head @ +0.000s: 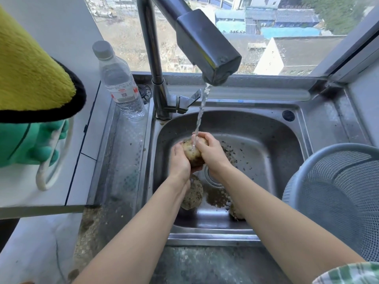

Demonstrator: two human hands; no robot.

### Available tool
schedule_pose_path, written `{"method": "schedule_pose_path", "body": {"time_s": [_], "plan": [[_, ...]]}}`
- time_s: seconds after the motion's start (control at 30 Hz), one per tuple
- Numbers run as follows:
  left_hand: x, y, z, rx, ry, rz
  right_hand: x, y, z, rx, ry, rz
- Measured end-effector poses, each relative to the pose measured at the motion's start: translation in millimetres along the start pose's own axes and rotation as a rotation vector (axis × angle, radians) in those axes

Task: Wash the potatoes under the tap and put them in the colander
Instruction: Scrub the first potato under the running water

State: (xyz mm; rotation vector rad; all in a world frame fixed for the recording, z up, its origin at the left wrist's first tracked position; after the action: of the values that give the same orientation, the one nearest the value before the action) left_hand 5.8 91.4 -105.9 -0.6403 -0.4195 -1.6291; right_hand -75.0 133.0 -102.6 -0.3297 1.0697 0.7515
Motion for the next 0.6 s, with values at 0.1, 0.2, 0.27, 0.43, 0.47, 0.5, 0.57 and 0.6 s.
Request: {"method": "schedule_pose_path", "body": {"time_s": [0.1,0.2,0.27,0.43,0.47,0.5,0.57,0.6], "plan": [[7.9,10.8,-1.9,0.038,0.127,0.017,2.8,11.7,6.3,-0.290,0.023,0.039],[9.7,10.4,11.3,-0.104,0.102,-0.133,4.5,8.9,-0.7,-0.059,0.100,0.091],[6.1,7.5,15.6,-0.190,0.014,-0.274,2.7,2.1,-8.4,0.106,0.005,0.161],[12.6,8.8,8.7,-0.006,-0.150,-0.310,9.4,7.1,1.6,-0.046,-0.067,0.261],[14.8,10.5,5.3,0.038,-0.149,-0.309,10.5,8.3,6.1,-0.119,-0.044,0.233],[16.5,11.5,2.3,0.072,-0.144,-0.316,12.6,8.6,8.8,-0.171,-0.031,0.209],[16.0,11.3,0.5,0.073,-0.197,-0.323,16.1,7.5,7.4,-0.163,-0.033,0.177],[14.3,9.7,3.3,0.037,-0.263,-0.332,15.2,7.0,6.5,-0.119,-0.044,0.162]]}}
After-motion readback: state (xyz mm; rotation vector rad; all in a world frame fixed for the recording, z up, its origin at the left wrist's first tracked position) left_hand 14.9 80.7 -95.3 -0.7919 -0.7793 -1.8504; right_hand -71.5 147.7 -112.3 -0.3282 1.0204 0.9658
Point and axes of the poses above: each hand's wrist, its own z-axis away from the middle knuckle, its own y-axis out of the back of the hand, x = y × z, the point moved 1 cm from there along -z, towards the middle knuckle, and after that the axes turned 6 degrees about x, right-handed, at the moved point
